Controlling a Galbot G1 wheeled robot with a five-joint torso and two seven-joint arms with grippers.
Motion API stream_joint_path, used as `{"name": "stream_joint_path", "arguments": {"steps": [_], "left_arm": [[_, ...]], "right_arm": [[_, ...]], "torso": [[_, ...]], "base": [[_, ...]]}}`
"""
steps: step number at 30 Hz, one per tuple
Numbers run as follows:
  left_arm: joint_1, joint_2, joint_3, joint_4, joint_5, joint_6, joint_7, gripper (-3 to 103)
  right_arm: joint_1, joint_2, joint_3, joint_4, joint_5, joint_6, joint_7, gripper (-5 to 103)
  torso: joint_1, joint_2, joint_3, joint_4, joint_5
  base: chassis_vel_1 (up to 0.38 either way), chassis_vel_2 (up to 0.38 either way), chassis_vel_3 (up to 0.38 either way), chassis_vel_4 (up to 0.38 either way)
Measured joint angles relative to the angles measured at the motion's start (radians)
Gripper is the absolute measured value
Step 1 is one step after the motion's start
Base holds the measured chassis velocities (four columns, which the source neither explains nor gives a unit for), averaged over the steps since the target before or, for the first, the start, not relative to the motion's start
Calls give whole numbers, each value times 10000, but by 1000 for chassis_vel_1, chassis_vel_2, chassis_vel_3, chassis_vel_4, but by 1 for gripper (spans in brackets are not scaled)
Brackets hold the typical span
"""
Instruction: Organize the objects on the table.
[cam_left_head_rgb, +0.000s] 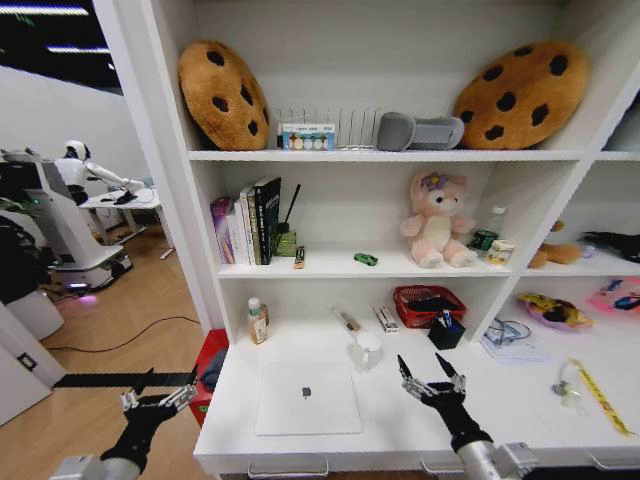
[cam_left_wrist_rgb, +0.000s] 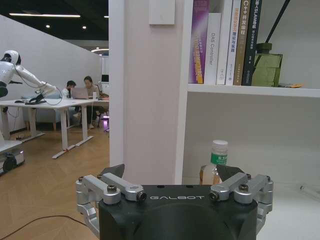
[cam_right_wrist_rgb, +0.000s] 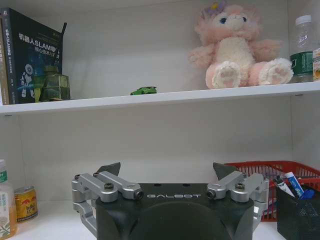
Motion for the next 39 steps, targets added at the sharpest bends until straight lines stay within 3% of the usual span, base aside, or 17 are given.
{"name": "stream_joint_path", "arguments": {"steps": [16,26,28,32,34,38,39], "left_arm": [[0,0,0,0,1,0,-2,100],[0,1,0,0,0,0,-7,100],[0,1,0,-1,0,0,-6,100],[0,1,-1,0,0,0,-8,100],[0,1,-1,-2,1,0,-7,100],[0,1,-1,-1,0,0,-6,100],[0,1,-1,-3,0,0,-4,100]], "right_arm": [[1,0,0,0,0,0,0,100],[0,1,-1,0,0,1,0,100],[0,0,-1,0,0,0,0,100],[-1,0,0,0,0,1,0,100],[0,0,0,-1,0,1,1,100],[-2,1,-1,0,0,0,0,100],[-3,1,0,0,0,1,0,100]], "torso": [[4,-1,1,-2,-2],[0,0,0,1,-6],[1,0,0,-3,8],[-1,2,-1,2,-9],[-3,2,-1,-4,10],[-4,4,-3,2,-12],[-7,4,-2,-3,8]], "base": [[52,-61,-72,70],[240,-226,-254,252],[319,-297,-298,310],[322,-339,-325,322],[344,-331,-319,338],[313,-306,-304,305],[282,-213,-277,269]]}}
